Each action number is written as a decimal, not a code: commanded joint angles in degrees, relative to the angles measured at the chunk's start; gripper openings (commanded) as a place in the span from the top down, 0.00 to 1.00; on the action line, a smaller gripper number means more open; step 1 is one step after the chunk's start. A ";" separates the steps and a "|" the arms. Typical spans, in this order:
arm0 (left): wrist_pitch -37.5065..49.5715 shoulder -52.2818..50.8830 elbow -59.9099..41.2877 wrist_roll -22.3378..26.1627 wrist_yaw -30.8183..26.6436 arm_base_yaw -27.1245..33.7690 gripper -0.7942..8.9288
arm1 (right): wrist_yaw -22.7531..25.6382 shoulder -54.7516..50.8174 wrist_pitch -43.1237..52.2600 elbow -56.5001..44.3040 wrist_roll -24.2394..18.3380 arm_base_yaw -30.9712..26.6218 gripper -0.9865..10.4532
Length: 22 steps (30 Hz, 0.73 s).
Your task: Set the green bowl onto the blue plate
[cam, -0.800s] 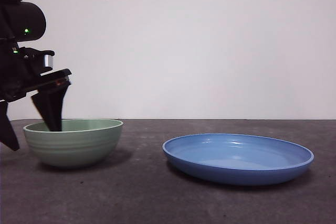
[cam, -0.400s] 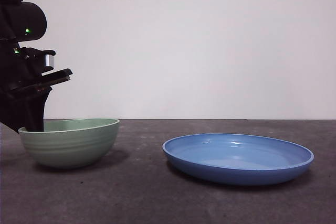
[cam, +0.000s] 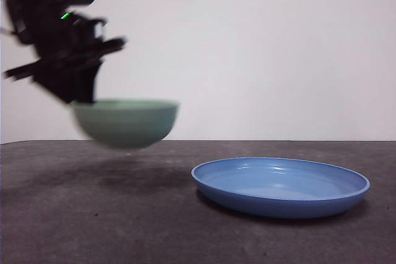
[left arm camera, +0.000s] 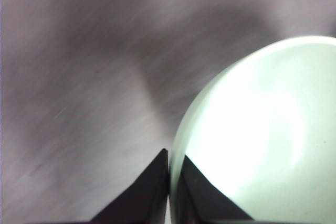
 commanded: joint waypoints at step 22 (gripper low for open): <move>-2.32 26.49 26.10 -5.25 4.15 -20.76 0.90 | -0.02 0.24 -0.04 1.16 -0.55 0.13 0.38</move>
